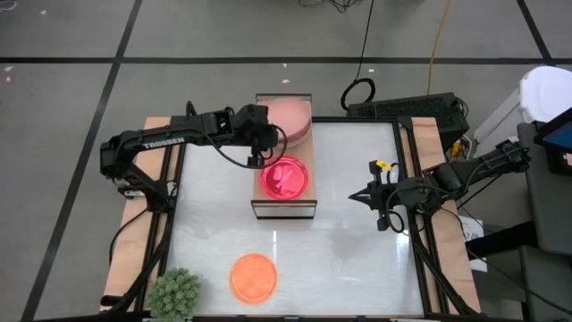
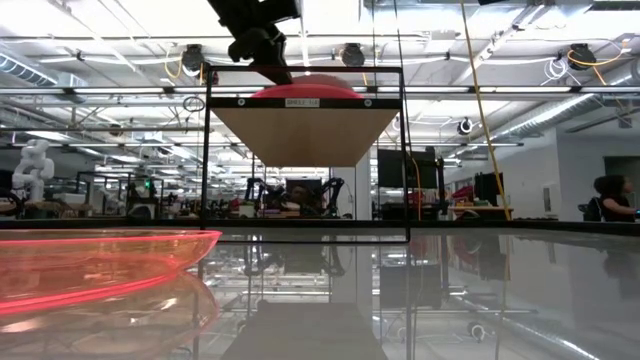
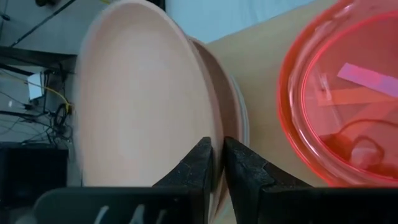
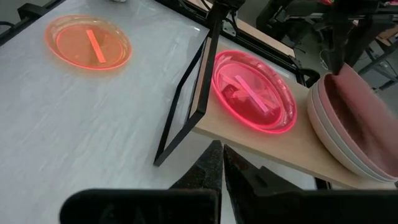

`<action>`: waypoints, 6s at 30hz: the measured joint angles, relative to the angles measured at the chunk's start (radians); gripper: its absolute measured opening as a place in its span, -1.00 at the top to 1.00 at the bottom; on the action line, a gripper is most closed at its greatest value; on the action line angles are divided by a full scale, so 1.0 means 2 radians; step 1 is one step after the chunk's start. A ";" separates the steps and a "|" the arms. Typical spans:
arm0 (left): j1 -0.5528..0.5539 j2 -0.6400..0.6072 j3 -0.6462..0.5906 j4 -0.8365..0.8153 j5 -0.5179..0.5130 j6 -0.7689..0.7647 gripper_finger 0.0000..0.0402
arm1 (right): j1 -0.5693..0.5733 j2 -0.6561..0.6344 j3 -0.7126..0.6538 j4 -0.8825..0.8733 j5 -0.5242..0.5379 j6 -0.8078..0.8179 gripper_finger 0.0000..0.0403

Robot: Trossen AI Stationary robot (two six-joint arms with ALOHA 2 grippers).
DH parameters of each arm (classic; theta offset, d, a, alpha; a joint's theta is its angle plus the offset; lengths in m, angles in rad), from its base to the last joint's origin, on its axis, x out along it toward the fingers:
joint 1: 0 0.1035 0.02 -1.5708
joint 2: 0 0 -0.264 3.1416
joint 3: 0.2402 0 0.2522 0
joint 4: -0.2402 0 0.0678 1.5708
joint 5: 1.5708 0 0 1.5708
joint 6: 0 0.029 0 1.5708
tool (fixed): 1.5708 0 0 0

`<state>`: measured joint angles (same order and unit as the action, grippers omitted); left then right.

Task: Place and stack plates onto a shelf
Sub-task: Stack the light orange plate on top of the light orange plate on the shelf, then stack the orange plate on top of the pink plate on the shelf

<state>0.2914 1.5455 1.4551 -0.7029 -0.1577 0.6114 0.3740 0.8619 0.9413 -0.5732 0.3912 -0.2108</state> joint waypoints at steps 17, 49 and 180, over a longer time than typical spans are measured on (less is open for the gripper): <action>0.000 0.000 0.000 0.009 0.001 -0.071 0.44 | 0.000 0.000 0.000 0.000 0.000 0.000 1.00; -0.345 -0.057 -0.017 -0.060 -0.054 -0.368 0.44 | 0.001 0.010 0.000 0.003 -0.002 0.091 1.00; -0.454 0.098 -0.215 0.058 0.052 -0.949 0.98 | 0.059 0.551 0.001 0.549 -0.144 0.073 1.00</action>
<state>-0.6163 1.7423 1.0245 -0.5866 -0.0537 -1.2870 0.4911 1.9640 0.9424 0.5245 0.1024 -0.0641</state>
